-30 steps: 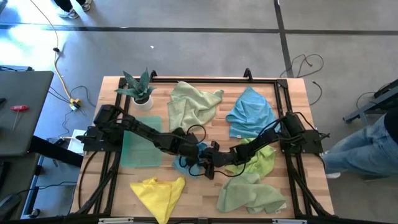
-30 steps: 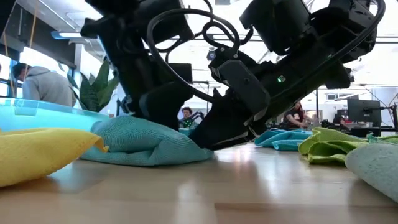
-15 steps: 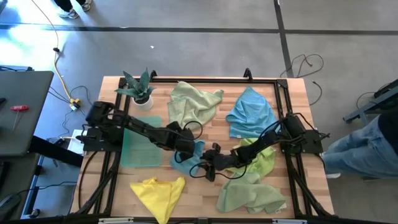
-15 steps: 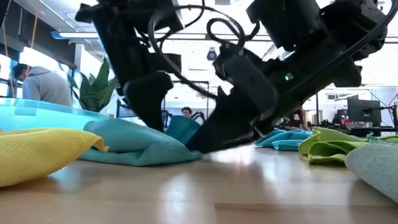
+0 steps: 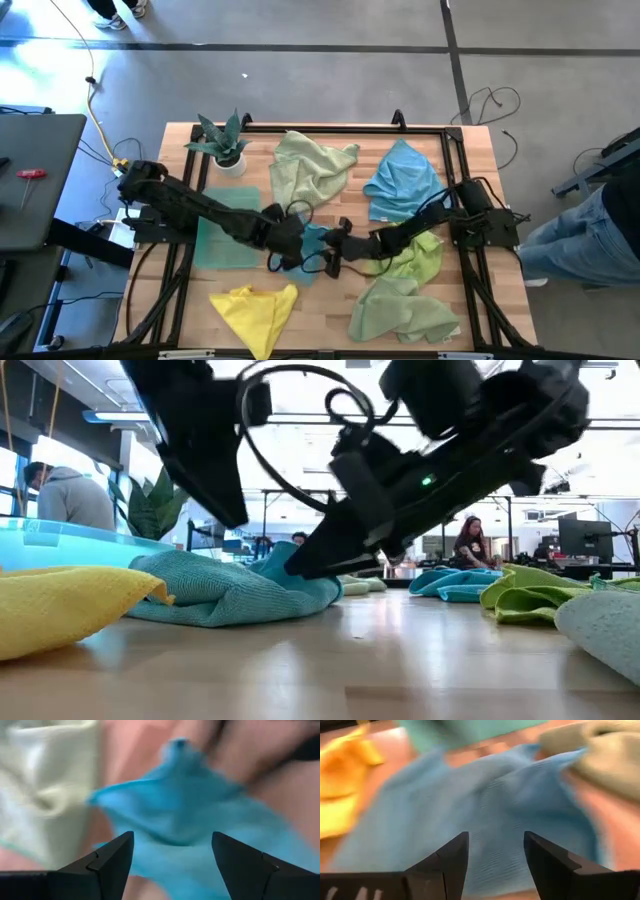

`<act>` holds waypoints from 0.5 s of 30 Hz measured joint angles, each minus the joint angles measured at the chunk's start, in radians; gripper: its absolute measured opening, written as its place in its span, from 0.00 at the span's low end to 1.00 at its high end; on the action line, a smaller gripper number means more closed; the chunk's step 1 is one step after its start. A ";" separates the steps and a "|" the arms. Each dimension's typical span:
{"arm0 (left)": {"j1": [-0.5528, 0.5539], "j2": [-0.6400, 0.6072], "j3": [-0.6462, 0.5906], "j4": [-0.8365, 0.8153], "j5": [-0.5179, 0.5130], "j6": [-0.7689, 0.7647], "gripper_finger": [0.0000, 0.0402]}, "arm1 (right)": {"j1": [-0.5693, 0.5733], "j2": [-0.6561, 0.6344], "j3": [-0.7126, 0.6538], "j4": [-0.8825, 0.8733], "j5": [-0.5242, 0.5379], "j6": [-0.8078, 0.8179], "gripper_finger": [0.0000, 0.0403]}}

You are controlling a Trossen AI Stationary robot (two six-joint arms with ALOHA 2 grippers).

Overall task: Fold microfiber towels
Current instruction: Fold the bottom blue microfiber towel

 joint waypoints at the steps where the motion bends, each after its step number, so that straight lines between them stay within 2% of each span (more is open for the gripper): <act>1: -0.021 0.000 0.000 0.016 0.000 -0.014 0.64 | -0.015 0.000 0.000 -0.001 0.000 0.000 0.46; 5: -0.098 0.011 0.000 0.032 -0.011 -0.079 0.64 | -0.068 0.000 0.000 -0.021 -0.029 -0.007 0.46; 8: -0.136 0.025 0.000 0.031 -0.050 -0.139 0.64 | -0.091 0.000 0.000 -0.098 -0.071 0.001 0.46; 12: -0.159 0.074 -0.001 0.006 -0.093 -0.226 0.64 | -0.090 -0.008 0.004 -0.194 -0.104 -0.003 0.46; 15: -0.162 0.131 -0.001 0.001 -0.088 -0.282 0.64 | -0.069 -0.008 0.004 -0.208 -0.101 -0.004 0.46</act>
